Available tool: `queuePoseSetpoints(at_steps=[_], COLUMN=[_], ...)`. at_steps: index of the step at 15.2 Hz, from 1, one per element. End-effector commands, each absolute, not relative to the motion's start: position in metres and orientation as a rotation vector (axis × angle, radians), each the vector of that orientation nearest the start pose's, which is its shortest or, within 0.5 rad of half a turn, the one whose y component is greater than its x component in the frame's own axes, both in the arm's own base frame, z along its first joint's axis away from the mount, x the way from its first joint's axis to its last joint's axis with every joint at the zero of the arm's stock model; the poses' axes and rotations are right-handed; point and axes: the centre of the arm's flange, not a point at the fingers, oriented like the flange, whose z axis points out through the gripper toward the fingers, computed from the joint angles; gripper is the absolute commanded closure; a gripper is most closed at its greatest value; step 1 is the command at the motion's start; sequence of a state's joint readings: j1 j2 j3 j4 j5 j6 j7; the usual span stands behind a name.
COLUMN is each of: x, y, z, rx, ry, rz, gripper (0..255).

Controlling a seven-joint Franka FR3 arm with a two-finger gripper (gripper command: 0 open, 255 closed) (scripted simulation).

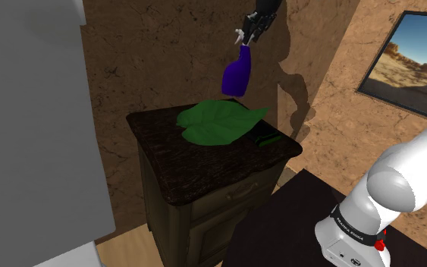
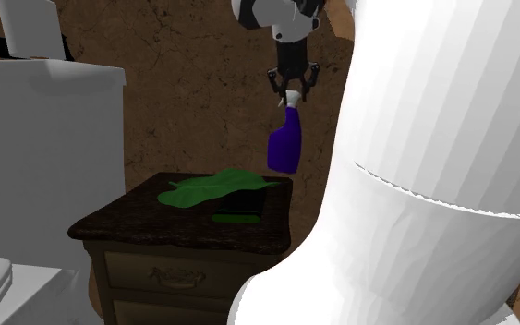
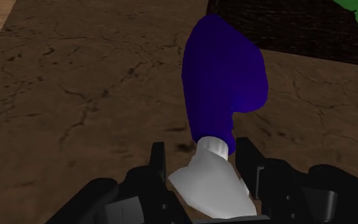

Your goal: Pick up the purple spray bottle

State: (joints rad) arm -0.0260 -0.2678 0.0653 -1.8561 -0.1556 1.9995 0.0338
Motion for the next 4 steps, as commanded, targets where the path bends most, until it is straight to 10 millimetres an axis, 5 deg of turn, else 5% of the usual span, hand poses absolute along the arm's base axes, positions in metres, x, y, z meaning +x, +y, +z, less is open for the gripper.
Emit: queuePoseSetpoints(at_steps=[1, 4], x=[0.5042, 0.5041], y=[0.0156, 0.0156], z=[0.6871, 0.6931], rx=[-3.222, -3.222], ry=[-0.067, -0.067], rz=[-0.692, -0.692], gripper=[255, 255])
